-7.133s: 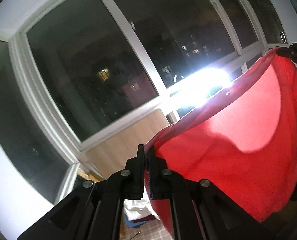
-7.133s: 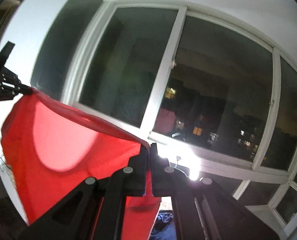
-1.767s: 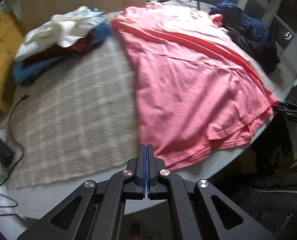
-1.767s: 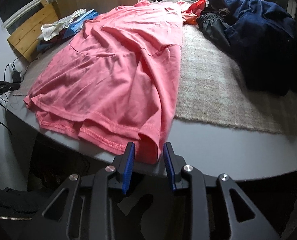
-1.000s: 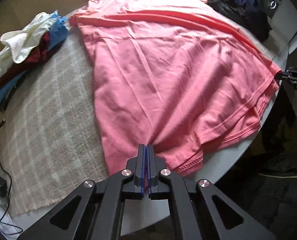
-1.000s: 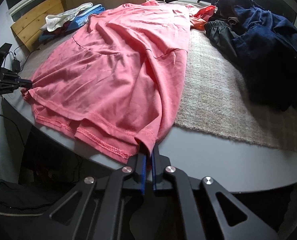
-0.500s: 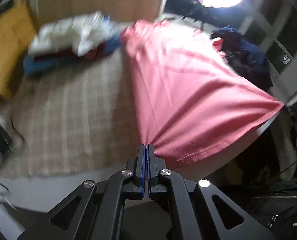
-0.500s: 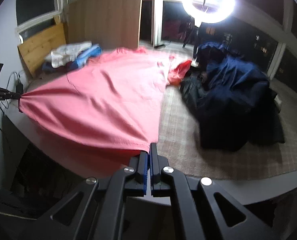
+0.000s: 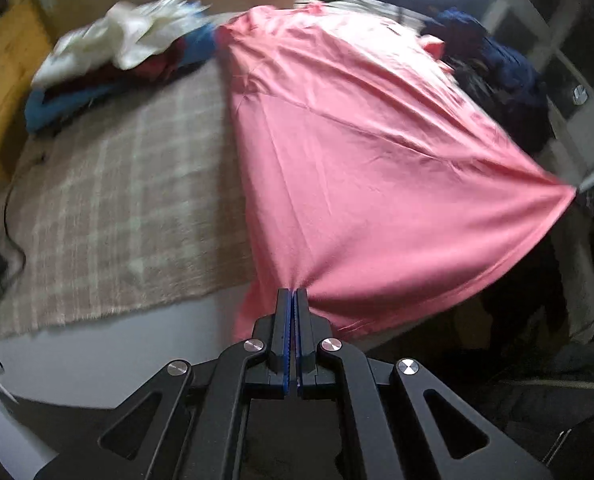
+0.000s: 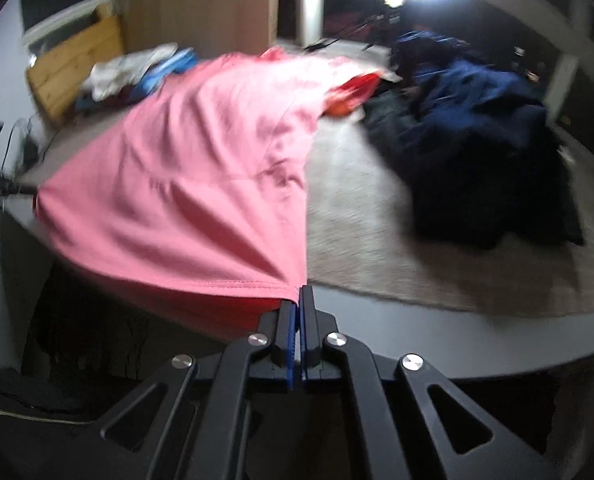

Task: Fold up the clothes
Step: 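Hold the hem with the left gripper while the right gripper grasps the hem corner and pulls, then open both grippers and release the pink shirt hem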

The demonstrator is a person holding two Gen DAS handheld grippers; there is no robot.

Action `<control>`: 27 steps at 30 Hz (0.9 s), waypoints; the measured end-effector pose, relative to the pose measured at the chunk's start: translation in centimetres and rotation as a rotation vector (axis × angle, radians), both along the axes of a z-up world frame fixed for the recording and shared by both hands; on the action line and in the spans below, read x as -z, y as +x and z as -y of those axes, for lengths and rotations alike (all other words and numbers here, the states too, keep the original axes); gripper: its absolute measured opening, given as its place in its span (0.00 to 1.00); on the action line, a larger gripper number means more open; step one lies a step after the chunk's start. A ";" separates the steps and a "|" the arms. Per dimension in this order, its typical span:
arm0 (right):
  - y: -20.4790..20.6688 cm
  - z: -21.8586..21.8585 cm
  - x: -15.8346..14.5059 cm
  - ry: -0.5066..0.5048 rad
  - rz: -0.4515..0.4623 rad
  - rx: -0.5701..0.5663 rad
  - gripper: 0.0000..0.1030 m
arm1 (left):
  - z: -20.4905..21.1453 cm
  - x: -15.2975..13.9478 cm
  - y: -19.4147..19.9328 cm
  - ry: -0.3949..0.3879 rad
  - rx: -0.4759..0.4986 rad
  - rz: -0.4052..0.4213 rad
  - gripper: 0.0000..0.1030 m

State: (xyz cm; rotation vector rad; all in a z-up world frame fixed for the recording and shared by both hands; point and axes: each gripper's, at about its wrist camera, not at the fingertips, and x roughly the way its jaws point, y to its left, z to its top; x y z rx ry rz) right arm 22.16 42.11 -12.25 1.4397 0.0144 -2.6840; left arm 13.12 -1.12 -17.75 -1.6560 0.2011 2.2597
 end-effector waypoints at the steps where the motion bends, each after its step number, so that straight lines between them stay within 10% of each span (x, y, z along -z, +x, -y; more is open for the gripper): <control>1: 0.2 -0.6 -0.4 -0.013 0.000 0.018 0.01 | -0.2 -0.1 0.1 -0.006 0.005 -0.001 0.01; 18: -1.1 1.4 0.9 -0.050 0.140 -0.132 0.10 | 3.7 -1.3 -2.5 -0.081 -0.117 0.022 0.05; 27: -6.1 0.0 -1.5 -0.063 0.052 -0.043 0.28 | -2.3 -1.5 -17.8 -0.011 -0.116 -0.038 0.18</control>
